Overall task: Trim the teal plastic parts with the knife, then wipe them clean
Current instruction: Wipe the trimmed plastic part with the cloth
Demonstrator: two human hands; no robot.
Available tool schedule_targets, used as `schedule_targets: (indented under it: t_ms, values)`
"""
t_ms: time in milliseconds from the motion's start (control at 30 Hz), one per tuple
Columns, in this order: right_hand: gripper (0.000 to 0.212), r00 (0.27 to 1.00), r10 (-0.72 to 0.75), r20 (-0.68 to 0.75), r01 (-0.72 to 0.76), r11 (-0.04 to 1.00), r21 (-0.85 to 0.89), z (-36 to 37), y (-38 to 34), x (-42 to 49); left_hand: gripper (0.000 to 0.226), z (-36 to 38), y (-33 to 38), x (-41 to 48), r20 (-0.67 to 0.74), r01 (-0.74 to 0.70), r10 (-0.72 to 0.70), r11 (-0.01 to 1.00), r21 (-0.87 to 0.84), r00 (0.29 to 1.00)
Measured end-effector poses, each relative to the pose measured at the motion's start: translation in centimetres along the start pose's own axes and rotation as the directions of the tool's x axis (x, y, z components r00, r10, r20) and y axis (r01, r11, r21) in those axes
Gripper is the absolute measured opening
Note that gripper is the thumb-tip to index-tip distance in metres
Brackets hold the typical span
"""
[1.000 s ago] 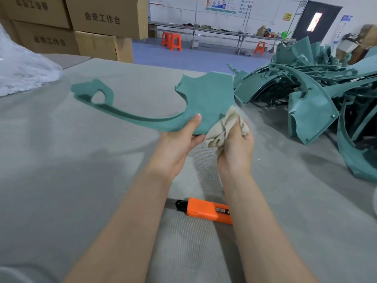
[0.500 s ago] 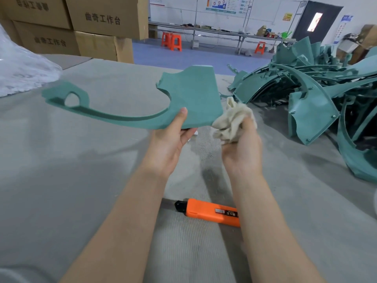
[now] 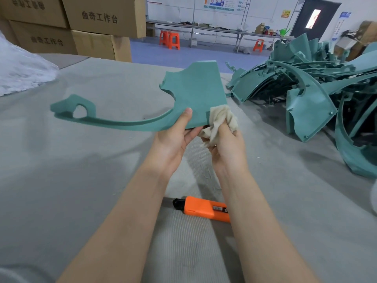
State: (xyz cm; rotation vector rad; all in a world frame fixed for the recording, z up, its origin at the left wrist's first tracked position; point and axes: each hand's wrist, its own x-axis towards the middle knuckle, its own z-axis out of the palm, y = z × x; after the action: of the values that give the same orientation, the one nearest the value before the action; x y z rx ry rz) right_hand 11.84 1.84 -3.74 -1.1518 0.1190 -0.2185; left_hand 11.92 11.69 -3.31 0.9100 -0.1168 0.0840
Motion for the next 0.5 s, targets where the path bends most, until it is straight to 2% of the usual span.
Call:
schedule_targets:
  t_ms: [100, 167, 233, 333, 367, 433, 500]
  values:
    - [0.034, 0.996, -0.071, -0.054, 0.072, 0.997, 0.022, -0.3, 0.0, 0.1, 0.016, -0.1, 0.3, 0.0, 0.018, -0.012, 0.011, 0.999, 0.034, 1.000]
    - [0.034, 0.993, -0.080, -0.082, 0.085, 0.995, 0.056, -0.3, 0.1, 0.1, 0.016, -0.2, 0.4, 0.0, 0.022, -0.006, 0.005, 0.999, 0.049, 1.000]
    - [0.031, 0.990, -0.033, -0.134, 0.049, 0.992, 0.118, -0.4, 0.2, 0.4, 0.018, -0.4, 0.6, 0.1, 0.018, 0.023, -0.024, 0.998, 0.050, 1.000]
    - [0.032, 0.961, 0.124, -0.246, -0.029, 0.934, 0.356, -1.8, -0.2, 1.5, 0.019, -0.9, 1.1, 0.2, 0.015, 0.078, -0.078, 0.997, -0.016, 0.997]
    - [0.034, 0.951, 0.146, -0.272, -0.035, 0.926, 0.375, -2.5, -0.4, 1.9, 0.018, -1.0, 1.3, 0.3, 0.008, 0.075, -0.075, 0.997, -0.026, 0.997]
    - [0.039, 0.954, 0.141, -0.264, -0.049, 0.944, 0.325, -3.3, -0.7, 2.2, 0.016, -1.2, 1.4, 0.4, -0.018, 0.055, -0.055, 0.998, 0.007, 0.998]
    - [0.041, 0.981, 0.102, -0.162, -0.057, 0.963, 0.264, -3.2, -1.0, 2.1, 0.017, -1.2, 0.9, 0.4, -0.053, 0.044, -0.039, 0.996, 0.082, 0.998]
